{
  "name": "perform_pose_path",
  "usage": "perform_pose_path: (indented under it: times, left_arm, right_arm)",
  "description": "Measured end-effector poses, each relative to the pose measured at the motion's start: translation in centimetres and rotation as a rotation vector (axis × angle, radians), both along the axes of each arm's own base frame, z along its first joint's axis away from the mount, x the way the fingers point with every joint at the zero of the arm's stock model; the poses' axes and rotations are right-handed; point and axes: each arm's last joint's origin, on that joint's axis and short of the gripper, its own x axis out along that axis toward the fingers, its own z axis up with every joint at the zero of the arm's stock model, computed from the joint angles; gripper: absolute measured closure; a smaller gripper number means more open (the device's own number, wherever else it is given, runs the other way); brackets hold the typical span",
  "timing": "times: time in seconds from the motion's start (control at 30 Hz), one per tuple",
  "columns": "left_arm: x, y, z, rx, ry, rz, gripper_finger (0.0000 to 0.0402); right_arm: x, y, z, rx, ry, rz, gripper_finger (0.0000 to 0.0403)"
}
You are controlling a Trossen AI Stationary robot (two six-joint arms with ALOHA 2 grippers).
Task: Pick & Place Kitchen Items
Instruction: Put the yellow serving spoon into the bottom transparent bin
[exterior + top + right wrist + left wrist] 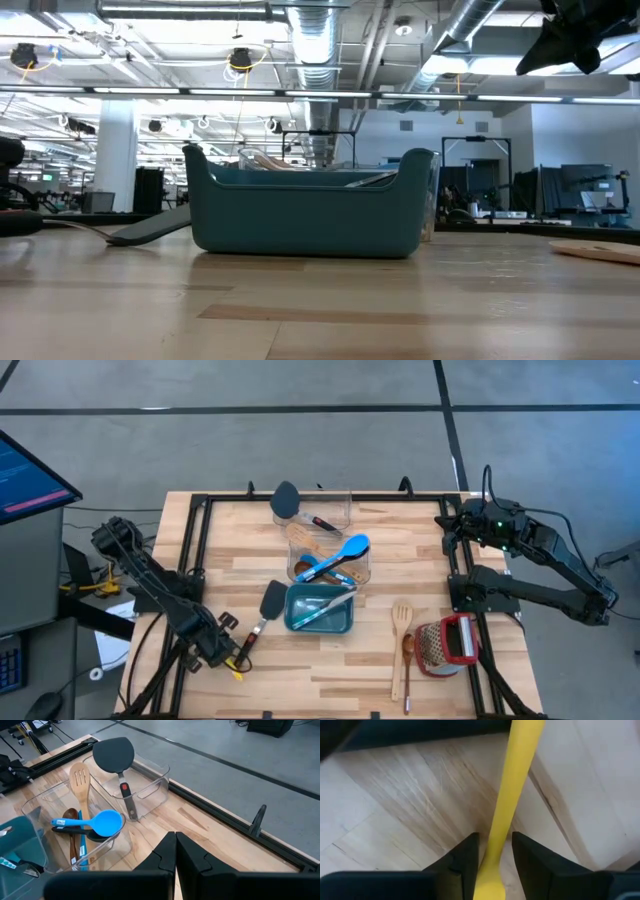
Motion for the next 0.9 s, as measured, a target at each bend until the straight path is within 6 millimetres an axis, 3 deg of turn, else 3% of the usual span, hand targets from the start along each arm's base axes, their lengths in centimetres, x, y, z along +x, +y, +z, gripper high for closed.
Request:
perform_pose_path:
  times: [0.4, 0.63, 0.9]
  left_arm:
    - [0.0, 0.1, 0.2, -0.009, -0.005, 0.009, 0.0390]
    - [0.1, -0.3, 1.6, -0.028, 0.012, 0.002, 0.0394]
    - [0.8, -1.0, 4.5, -0.021, 0.058, -0.016, 0.0394]
  right_arm:
    - [0.0, 0.0, 0.0, 0.000, 0.000, -0.001, 0.0403]
    - [0.0, 0.0, 0.0, 0.000, 0.000, -0.001, 0.0403]
    - [0.0, 0.0, 0.0, 0.000, 0.000, -0.001, 0.0403]
